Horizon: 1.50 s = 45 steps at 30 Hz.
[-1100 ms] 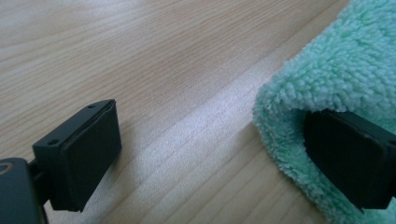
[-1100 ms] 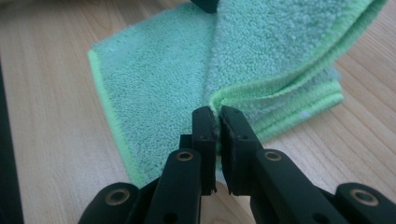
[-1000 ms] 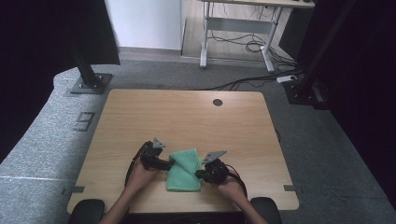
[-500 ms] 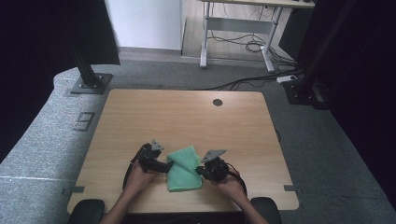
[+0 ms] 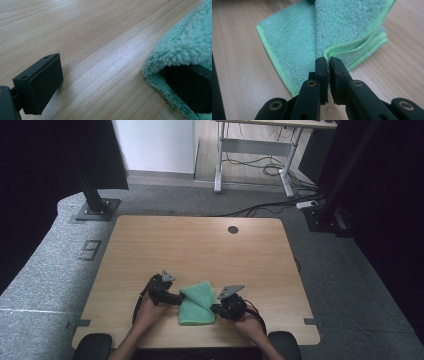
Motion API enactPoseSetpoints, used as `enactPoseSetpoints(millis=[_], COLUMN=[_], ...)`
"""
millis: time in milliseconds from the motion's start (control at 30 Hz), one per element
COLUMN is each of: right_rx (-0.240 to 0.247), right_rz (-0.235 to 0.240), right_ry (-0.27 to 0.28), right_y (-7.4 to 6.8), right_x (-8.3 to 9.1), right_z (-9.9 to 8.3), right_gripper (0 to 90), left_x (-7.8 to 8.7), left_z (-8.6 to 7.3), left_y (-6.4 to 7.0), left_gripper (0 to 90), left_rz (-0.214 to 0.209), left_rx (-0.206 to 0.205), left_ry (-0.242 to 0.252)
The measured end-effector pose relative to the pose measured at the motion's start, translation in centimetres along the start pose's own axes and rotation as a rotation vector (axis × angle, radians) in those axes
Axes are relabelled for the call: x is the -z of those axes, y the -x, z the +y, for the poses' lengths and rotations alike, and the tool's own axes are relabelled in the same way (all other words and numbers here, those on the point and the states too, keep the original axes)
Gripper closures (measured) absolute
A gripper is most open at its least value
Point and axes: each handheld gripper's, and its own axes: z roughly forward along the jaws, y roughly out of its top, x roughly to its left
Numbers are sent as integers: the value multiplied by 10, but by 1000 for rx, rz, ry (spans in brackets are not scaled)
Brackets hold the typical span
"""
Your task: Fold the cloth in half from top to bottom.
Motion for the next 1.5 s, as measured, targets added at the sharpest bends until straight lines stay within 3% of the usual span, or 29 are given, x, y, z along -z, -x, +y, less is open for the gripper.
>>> enactPoseSetpoints(millis=[167, 400, 533, 667, 733, 833, 900, 1033, 1200, 1333, 1467, 1500], right_rx=[12, 1, -27, -38, -47, -56, -61, -66, -73, -76, -80, -84], right_rz=[-29, -65, -62, -60, -54, -47, -44, -40, -36, -33, -30, -29], right_ry=[-10, -12, -5, 3, 5, 8, 11, 20, 21, 22, 23, 24], right_y=[1, 15, 24, 25, 26, 27, 27, 28, 29, 29, 29, 30], right_x=[-5, -14, -18, -19, -18, -19, -19, -19, -19, -18, -18, -18], right_z=[2, 13, 18, 18, 18, 17, 17, 15, 15, 15, 15, 15], right_gripper=[841, 842, 840, 837, 834, 831, 829, 824, 822, 819, 813, 813], left_x=[-4, -16, -16, -5, 1, 7, 8, 5, -7, -17, -21, -21], left_z=[5, 19, 22, 20, 20, 27, 34, 61, 88, 101, 104, 103], left_y=[-4, -18, -27, -25, -20, -14, -13, -9, 0, 3, 2, 1], left_gripper=[14, 10, 9, 73, 87, 131, 143, 182, 263, 340, 498, 627], left_rz=[7, 18, -51, -186, -225, -228, -229, -219, -283, -310, -374, -407], left_rx=[8, 20, -5, 14, -24, -76, -84, -127, -125, -140, -129, -128], left_ry=[-3, -6, -4, -21, -41, -39, -27, -11, -2, -34, -71, -87])
